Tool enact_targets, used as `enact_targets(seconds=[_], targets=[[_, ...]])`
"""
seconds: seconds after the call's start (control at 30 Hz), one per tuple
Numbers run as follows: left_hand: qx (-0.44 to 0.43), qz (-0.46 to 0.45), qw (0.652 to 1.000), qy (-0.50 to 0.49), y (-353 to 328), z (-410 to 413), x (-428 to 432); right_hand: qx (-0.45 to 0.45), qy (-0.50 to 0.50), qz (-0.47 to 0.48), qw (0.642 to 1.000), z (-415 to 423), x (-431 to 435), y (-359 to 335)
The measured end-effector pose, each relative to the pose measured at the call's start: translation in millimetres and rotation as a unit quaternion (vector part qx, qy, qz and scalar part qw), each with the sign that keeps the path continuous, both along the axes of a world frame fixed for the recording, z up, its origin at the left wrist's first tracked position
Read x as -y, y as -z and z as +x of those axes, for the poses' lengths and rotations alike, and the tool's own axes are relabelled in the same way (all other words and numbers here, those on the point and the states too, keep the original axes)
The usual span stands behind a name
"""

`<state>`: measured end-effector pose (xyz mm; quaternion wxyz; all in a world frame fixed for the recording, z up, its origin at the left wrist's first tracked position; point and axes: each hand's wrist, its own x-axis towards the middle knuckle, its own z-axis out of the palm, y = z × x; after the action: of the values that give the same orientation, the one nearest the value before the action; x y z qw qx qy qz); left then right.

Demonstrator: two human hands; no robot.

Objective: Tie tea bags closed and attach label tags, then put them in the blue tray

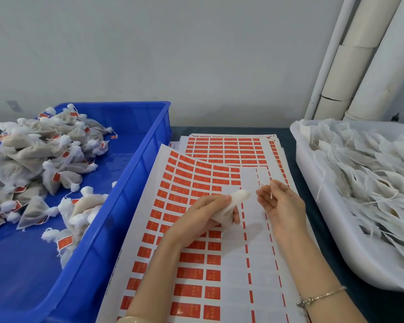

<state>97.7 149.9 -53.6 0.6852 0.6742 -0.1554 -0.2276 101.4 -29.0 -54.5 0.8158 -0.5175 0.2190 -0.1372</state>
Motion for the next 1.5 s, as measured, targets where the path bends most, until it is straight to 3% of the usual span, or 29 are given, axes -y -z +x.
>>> enact_targets(seconds=[0.07,0.2,0.3,0.4,0.63,0.93,1.07,1.2,1.27,1.37,1.5], targets=[[-0.01,-0.081,0.996,-0.023,-1.6,2.4,-0.6,-0.033,-0.016,-0.045,0.998,1.8,-1.7,4.0],[-0.028,-0.229,0.966,-0.117,-4.4,8.3,-2.7,-0.045,-0.072,-0.274,0.958,2.1,-9.1,10.6],[0.009,-0.197,0.961,-0.195,-1.0,8.9,-1.2,-0.012,-0.117,-0.393,0.912,-1.6,-16.2,12.9],[0.111,-0.078,0.96,-0.247,3.7,7.1,-0.4,0.009,-0.167,-0.453,0.876,-5.2,-18.8,10.7],[0.279,0.211,0.894,-0.28,25.7,13.4,4.6,0.042,-0.254,-0.417,0.872,-8.4,-22.5,5.3],[0.423,0.256,0.843,-0.209,32.5,17.2,4.8,0.103,-0.276,-0.307,0.905,-12.5,-29.6,1.4],[0.408,0.241,0.854,-0.213,31.6,16.0,5.8,0.135,-0.276,-0.29,0.906,-14.5,-35.7,1.3],[0.32,0.137,0.908,-0.234,25.1,9.7,11.9,0.168,-0.257,-0.263,0.915,-16.4,-40.3,2.7],[0.252,0.085,0.93,-0.253,21.7,9.1,13.6,0.164,-0.174,-0.305,0.922,-15.7,-40.7,6.8],[0.192,0.047,0.946,-0.258,17.9,8.2,14.7,0.133,-0.067,-0.413,0.898,-12.9,-42.2,11.9],[0.151,0.031,0.956,-0.248,16.6,5.2,15.7,0.079,-0.154,-0.372,0.912,-7.7,-43.1,17.6]])
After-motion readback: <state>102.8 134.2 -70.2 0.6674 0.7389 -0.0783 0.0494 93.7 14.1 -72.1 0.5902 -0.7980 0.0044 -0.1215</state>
